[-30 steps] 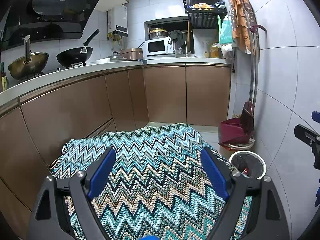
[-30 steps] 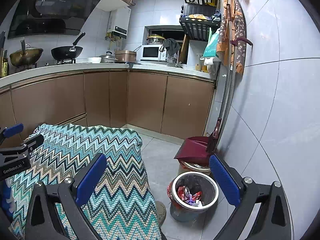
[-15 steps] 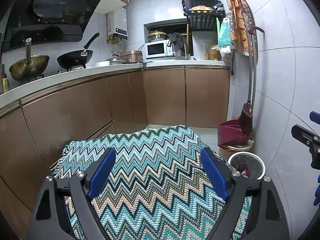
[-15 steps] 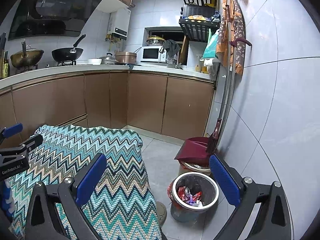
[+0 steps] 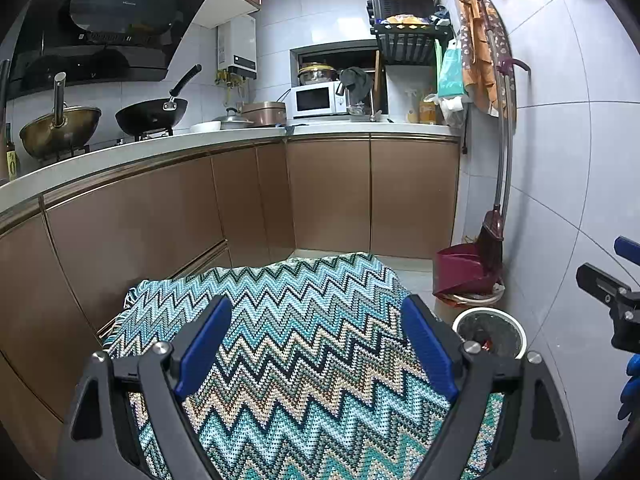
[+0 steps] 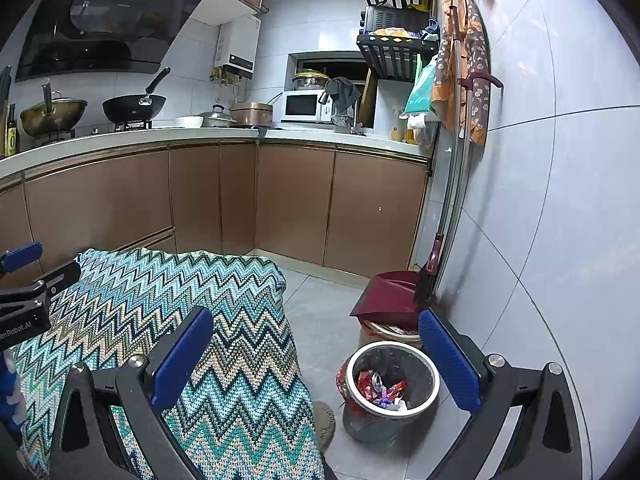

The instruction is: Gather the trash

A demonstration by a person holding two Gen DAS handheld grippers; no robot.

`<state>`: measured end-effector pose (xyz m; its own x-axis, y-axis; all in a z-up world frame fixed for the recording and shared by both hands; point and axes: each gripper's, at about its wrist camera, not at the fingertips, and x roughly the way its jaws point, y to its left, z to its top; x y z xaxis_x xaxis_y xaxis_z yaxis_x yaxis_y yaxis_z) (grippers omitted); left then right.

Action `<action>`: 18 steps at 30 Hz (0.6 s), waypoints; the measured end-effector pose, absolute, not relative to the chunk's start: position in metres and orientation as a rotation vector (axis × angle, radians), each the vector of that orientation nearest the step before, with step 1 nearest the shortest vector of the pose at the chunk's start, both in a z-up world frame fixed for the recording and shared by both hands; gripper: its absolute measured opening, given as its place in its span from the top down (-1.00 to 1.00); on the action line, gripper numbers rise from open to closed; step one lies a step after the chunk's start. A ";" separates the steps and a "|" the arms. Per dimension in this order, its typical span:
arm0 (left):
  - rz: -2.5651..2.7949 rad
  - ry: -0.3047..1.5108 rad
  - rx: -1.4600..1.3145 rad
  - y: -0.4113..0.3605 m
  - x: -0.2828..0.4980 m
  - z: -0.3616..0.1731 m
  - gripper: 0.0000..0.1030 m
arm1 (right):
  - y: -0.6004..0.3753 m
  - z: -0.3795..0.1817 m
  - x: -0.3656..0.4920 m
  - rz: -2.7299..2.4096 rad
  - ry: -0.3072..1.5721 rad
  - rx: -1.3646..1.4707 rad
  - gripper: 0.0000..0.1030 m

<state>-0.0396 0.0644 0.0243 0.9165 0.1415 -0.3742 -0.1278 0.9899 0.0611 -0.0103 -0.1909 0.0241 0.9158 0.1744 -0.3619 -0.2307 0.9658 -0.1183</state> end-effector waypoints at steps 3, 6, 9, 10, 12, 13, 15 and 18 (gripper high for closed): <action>0.137 0.392 0.034 0.065 -0.040 0.024 -0.67 | -0.191 0.024 -0.010 0.210 0.357 -0.160 -1.00; 0.137 0.395 0.032 0.065 -0.039 0.023 -0.67 | -0.191 0.023 -0.010 0.210 0.357 -0.158 -1.00; 0.136 0.397 0.034 0.063 -0.039 0.023 -0.67 | -0.191 0.023 -0.010 0.210 0.358 -0.160 -1.00; 0.135 0.397 0.034 0.064 -0.039 0.023 -0.67 | -0.190 0.022 -0.011 0.209 0.358 -0.160 -1.00; 0.135 0.400 0.033 0.063 -0.039 0.022 -0.67 | -0.190 0.022 -0.011 0.209 0.358 -0.159 -1.00; 0.133 0.403 0.031 0.063 -0.039 0.022 -0.67 | -0.190 0.022 -0.011 0.209 0.359 -0.159 -1.00; 0.134 0.406 0.031 0.062 -0.038 0.021 -0.67 | -0.189 0.021 -0.011 0.208 0.359 -0.159 -1.00; 0.133 0.414 0.028 0.062 -0.037 0.020 -0.67 | -0.189 0.020 -0.011 0.208 0.361 -0.158 -1.00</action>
